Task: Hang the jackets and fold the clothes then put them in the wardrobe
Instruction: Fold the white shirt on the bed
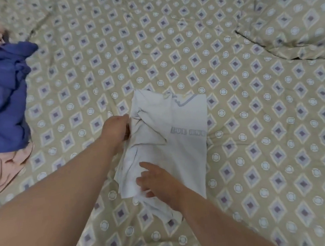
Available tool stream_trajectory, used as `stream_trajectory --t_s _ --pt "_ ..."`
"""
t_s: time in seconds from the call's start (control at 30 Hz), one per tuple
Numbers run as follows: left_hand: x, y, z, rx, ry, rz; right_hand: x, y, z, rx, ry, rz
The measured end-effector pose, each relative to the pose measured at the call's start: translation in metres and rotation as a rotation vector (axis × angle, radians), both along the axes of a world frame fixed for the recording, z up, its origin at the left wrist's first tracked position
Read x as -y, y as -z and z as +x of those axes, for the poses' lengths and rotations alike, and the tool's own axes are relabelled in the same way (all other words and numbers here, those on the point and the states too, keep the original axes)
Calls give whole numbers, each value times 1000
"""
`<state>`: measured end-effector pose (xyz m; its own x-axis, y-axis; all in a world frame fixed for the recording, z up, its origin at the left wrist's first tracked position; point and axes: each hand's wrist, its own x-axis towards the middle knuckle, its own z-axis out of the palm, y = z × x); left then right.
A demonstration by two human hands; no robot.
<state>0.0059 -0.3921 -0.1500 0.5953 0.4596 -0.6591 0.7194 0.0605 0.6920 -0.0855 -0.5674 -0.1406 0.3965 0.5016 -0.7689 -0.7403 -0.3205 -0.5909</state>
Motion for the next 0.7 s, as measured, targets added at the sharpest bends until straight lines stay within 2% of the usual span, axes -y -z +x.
stream_trajectory --t_s 0.03,0.07,0.1,0.17,0.2,0.23,0.27,0.33,0.4,0.43,0.53,0.6,0.67,0.7 --pt "-3 5 -8 -9 93 47 6 5 -2 48 -31 -68" --pt "-3 9 -18 -19 222 179 13 9 -3 104 -32 -135" --pt "-1 12 -26 21 368 393 23 13 -3 144 11 -189" --pt "15 15 -38 320 704 834 43 19 -2 148 181 -259" --pt "25 20 -39 466 851 953 51 22 -1 120 269 -269" --pt "34 23 -39 507 987 997 57 24 -1 92 336 -264" --pt "42 26 -35 434 1072 984 62 26 0 71 371 -255" --pt "52 34 -22 204 1089 957 67 29 1 38 384 -235" --pt "54 39 -4 101 1122 977 70 31 6 12 403 -224" --pt "56 37 6 132 1043 939 71 31 9 -1 422 -224" --pt "48 20 40 256 450 700 79 31 22 10 479 -232" --pt "29 12 62 283 112 511 88 31 27 90 497 -288" --pt "9 9 64 182 -100 314 99 36 27 291 380 -491" --pt "3 10 54 93 -127 242 103 38 25 382 310 -597"
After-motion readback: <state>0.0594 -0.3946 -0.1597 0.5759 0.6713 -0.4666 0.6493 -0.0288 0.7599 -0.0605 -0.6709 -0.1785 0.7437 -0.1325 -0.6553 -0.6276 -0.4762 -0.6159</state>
